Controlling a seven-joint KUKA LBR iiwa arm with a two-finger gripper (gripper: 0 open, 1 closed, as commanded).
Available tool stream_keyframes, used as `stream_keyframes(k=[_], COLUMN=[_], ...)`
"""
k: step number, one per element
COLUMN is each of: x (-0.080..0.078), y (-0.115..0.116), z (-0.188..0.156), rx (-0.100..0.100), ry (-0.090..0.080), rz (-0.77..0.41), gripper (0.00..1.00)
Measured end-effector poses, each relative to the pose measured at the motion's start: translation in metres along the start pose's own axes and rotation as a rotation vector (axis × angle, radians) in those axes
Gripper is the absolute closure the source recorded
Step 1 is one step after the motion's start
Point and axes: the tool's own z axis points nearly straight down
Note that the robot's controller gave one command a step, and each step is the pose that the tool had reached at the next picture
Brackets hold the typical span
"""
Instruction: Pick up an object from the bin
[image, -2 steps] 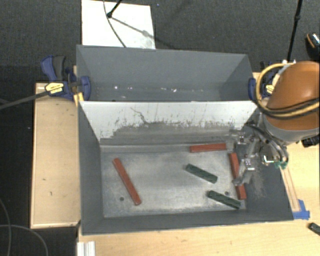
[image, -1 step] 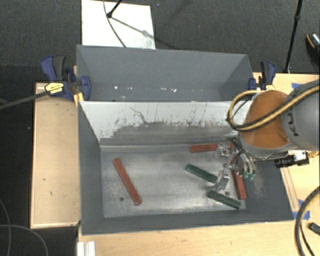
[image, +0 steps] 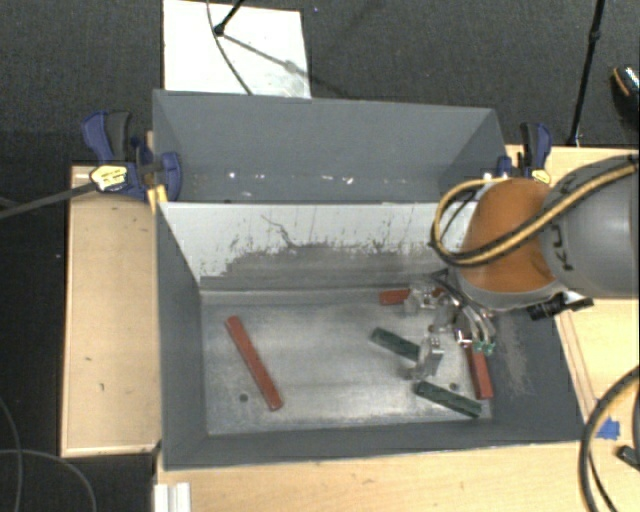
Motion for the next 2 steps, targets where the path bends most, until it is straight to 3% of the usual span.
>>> stream_keyframes(k=[1, 2], x=[0.0, -0.013], y=[-0.001, -0.02], z=[0.0, -0.173], rx=[0.001, 0.003], ry=[0.0, -0.008], rz=[-0.003, -0.067], gripper=[1.0, 1.0])
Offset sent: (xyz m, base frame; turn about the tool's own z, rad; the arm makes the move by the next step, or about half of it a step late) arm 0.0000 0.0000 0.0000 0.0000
